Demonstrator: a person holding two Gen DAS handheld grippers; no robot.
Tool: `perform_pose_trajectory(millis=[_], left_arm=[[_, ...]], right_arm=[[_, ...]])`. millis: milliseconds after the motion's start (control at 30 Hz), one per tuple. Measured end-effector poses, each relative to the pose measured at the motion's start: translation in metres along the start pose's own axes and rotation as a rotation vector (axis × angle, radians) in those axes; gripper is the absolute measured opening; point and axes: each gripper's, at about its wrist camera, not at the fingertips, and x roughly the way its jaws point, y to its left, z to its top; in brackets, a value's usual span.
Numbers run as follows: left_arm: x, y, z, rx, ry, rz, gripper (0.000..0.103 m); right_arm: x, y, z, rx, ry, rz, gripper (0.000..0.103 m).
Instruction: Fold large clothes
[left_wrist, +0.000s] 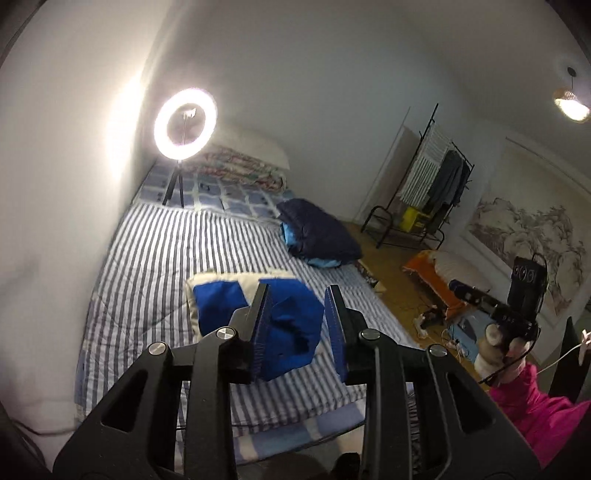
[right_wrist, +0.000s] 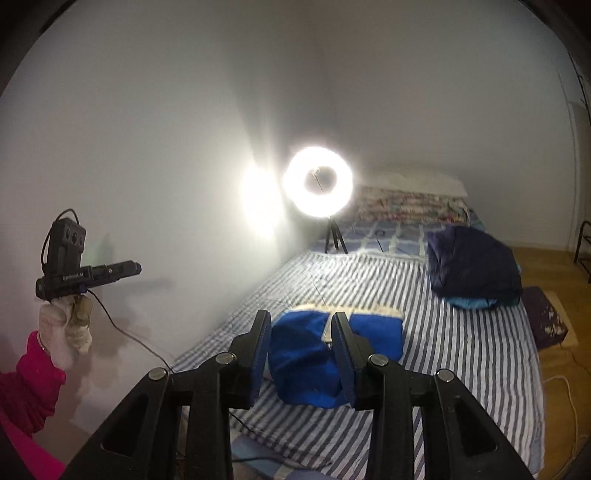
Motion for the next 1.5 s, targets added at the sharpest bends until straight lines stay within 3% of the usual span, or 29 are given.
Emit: perform_pose_trajectory(millis=[133,167,233,267,467,633,700,833,1000,1200,1300,1367,1433,1500], left_arm=[[-0.025,-0.026,0.029,0.065,-0.058,0.018,0.031],[-0.028,-0.029,0.034,0.071,-0.069,0.016,0.035],[-0.026,-0.029,0.039,0.055,-0.077,-0.005,0.059],[-0.021,-0.026,0.039,0.044,-0.075,-0.013,0.059],[0.059,0.034,0.006,-0.101,0.025,0.005,0.059],[0.143,0.105,-0.039,-0.312,0.142,-0.014,0.059],[0.172,0.125,-0.057,-0.354,0.175,-0.009,0.059],[0.214,0.158,-0.086,-0.419,0.208,-0.008,0.059],[0.264,0.196,-0.117,-0.539,0.237,-0.020,0.059],[0.318,0.227,-0.143,-0.655,0.302,-0.028,0.059],[0.333,0.230,-0.148,-0.682,0.304,-0.059,0.059],[0.340,0.230,-0.149,-0.691,0.309,-0.065,0.047],[0.344,0.234,-0.150,-0.718,0.319,-0.056,0.028],[0.344,0.236,-0.149,-0.725,0.326,-0.066,0.015]], right_arm=[[-0.021,0.005,0.023,-0.013,-0.044,0.014,0.040],[-0.024,0.007,0.027,-0.026,-0.055,0.005,0.045],[-0.023,0.005,0.029,-0.025,-0.058,-0.007,0.051],[-0.020,0.002,0.027,-0.013,-0.052,-0.002,0.051],[0.031,-0.033,-0.014,0.125,0.041,0.028,0.051],[0.094,-0.068,-0.058,0.222,0.116,0.002,0.051],[0.118,-0.087,-0.074,0.279,0.124,-0.002,0.059],[0.160,-0.127,-0.102,0.390,0.159,-0.055,0.067],[0.224,-0.171,-0.146,0.546,0.283,-0.058,0.067],[0.273,-0.197,-0.183,0.639,0.324,-0.087,0.067],[0.289,-0.202,-0.190,0.654,0.333,-0.084,0.062],[0.297,-0.202,-0.191,0.661,0.343,-0.059,0.038],[0.296,-0.198,-0.186,0.648,0.344,-0.041,0.027],[0.294,-0.191,-0.179,0.605,0.338,-0.032,0.014]])
